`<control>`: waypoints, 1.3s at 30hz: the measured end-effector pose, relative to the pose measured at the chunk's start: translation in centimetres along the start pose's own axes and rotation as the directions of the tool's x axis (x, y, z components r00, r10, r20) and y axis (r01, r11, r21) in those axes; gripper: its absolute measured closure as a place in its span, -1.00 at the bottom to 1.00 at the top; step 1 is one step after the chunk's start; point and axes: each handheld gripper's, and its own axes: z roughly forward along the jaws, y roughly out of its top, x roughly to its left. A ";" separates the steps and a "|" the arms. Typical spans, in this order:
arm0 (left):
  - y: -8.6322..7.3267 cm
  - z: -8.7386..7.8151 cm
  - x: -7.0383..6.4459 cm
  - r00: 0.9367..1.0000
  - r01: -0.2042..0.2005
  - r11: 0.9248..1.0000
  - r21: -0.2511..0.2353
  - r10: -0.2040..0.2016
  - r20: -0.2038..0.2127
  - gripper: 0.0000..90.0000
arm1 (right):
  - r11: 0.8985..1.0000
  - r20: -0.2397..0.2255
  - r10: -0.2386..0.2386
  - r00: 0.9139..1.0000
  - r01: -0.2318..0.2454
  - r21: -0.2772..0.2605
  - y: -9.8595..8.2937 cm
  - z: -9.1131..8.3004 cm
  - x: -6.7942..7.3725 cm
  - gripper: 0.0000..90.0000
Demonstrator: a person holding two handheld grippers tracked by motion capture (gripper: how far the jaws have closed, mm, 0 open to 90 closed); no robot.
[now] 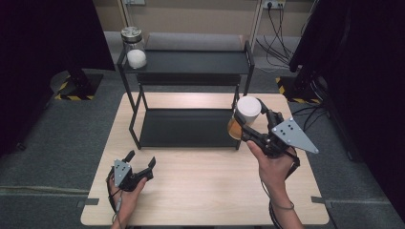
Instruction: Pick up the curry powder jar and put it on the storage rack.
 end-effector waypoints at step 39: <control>0.0 0.0 0.0 1.000 0.005 1.000 0.001 -0.005 -0.002 -0.74 | 0.999 0.018 0.000 1.000 0.001 -0.037 3.0 3.9 -0.3 -0.24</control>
